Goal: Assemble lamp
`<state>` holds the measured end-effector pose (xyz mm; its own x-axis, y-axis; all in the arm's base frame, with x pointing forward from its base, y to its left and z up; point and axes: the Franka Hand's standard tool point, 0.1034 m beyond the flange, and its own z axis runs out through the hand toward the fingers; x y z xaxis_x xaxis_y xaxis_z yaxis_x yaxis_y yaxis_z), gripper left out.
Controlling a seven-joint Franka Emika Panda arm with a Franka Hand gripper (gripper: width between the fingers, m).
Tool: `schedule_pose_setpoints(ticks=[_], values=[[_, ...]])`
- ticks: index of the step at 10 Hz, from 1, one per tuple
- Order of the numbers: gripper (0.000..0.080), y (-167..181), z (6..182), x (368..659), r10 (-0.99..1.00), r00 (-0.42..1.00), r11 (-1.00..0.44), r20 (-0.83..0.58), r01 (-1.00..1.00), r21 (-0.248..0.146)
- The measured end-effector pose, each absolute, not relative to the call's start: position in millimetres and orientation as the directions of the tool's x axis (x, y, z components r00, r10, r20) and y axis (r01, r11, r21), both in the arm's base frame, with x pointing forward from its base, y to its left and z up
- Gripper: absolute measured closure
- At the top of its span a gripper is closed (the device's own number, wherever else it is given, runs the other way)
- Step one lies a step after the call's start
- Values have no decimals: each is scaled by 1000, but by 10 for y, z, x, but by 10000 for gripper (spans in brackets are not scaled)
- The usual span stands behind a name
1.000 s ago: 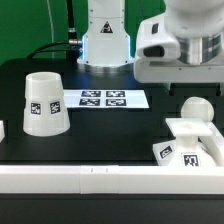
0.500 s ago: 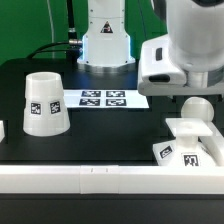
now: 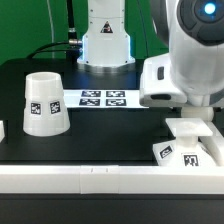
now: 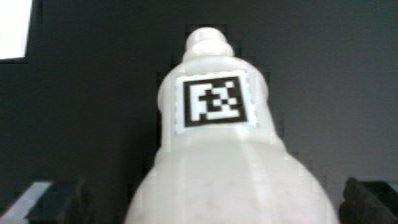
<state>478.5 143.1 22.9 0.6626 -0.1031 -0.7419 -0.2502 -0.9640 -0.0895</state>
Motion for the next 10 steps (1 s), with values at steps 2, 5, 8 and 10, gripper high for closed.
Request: schedule_pose_setpoints(ticks=[2, 5, 8, 10], values=[[101, 1431, 124, 4725, -118, 646, -963, -754, -261, -73], [101, 1451, 76, 4718, -117, 649, -963, -752, -258, -73], [229, 1449, 75, 4718, -116, 649, -963, -752, -258, -73], [229, 1449, 75, 4718, -114, 650, -964, -752, -256, -75]])
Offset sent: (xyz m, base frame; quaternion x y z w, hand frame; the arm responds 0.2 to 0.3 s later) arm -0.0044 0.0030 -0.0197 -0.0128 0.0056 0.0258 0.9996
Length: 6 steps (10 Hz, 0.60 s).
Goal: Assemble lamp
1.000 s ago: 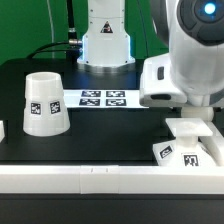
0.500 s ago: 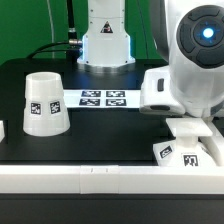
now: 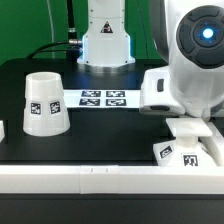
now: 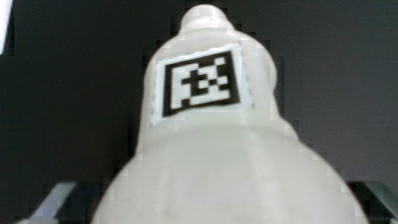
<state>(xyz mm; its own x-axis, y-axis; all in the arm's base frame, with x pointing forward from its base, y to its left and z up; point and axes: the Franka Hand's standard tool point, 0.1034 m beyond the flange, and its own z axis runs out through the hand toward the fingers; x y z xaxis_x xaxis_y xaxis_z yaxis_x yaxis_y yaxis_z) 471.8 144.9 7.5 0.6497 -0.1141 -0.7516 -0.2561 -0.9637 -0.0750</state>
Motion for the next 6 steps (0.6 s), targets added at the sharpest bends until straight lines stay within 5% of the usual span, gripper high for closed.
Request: schedule_pose_setpoints(ticks=[3, 6], values=[[229, 1412, 247, 4814, -56, 688, -970, -724, -209, -124], [228, 1127, 775, 5023, 25, 756, -966, -654, -150, -210]])
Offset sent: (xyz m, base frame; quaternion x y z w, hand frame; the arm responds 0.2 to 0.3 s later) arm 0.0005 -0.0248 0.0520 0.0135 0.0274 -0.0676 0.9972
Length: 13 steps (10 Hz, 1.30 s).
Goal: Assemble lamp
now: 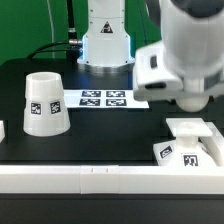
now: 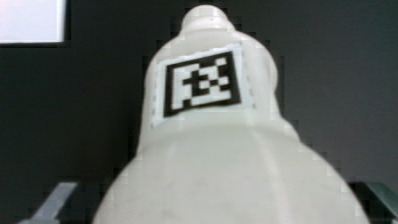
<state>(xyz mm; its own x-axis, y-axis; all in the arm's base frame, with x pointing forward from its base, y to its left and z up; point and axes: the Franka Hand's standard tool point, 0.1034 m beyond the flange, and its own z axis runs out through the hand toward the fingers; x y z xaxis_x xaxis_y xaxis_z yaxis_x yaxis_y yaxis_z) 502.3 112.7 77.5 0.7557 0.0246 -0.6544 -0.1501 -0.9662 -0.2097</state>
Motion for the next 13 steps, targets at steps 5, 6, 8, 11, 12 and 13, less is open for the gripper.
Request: schedule_pose_setpoints(ticks=[5, 6, 8, 11, 12, 13], values=[[226, 1016, 956, 5225, 40, 790, -961, -611, -137, -239], [226, 995, 880, 5375, 21, 854, -962, -519, -124, -243], [226, 857, 808, 5373, 10, 923, -968, -384, -87, -237], [226, 700, 1080, 5639, 13, 976, -972, -215, -38, -233], [226, 694, 1180, 5715, 2, 988, -973, -156, -33, -227], [226, 669, 1145, 5747, -19, 996, -976, -84, -37, -214]])
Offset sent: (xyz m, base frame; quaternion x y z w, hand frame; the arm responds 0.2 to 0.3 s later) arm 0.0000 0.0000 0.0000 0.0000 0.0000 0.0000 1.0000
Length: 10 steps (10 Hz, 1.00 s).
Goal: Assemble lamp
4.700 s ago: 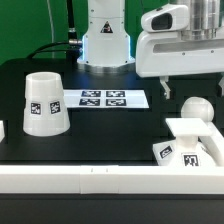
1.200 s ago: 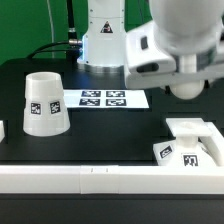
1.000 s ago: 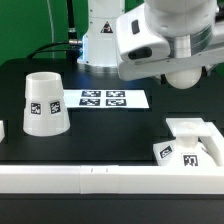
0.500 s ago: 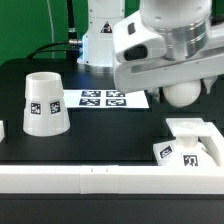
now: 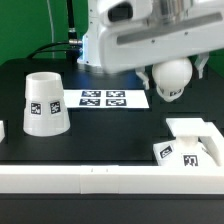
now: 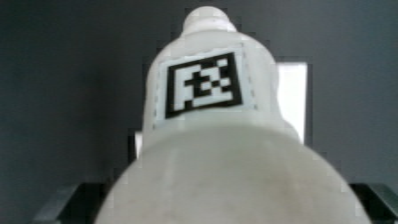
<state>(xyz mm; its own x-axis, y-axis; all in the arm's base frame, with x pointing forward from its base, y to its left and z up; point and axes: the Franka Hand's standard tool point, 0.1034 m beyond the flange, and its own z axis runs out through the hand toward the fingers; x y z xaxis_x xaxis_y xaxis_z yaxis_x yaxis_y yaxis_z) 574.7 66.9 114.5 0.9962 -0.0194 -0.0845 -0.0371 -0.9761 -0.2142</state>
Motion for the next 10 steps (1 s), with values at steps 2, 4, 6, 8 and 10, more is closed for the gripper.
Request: schedule_pose_setpoints(ticks=[2, 4, 6, 8, 10], values=[[226, 627, 1119, 5767, -44, 999, -981, 22, -39, -191], [226, 570, 1119, 5819, -63, 983, -987, 170, -36, -158], [226, 518, 1339, 5953, -52, 947, -992, 316, -12, -128], [226, 561, 1526, 6052, -45, 897, -995, 439, 0, -103], [226, 540, 1568, 6091, -40, 840, -997, 541, 0, -75]])
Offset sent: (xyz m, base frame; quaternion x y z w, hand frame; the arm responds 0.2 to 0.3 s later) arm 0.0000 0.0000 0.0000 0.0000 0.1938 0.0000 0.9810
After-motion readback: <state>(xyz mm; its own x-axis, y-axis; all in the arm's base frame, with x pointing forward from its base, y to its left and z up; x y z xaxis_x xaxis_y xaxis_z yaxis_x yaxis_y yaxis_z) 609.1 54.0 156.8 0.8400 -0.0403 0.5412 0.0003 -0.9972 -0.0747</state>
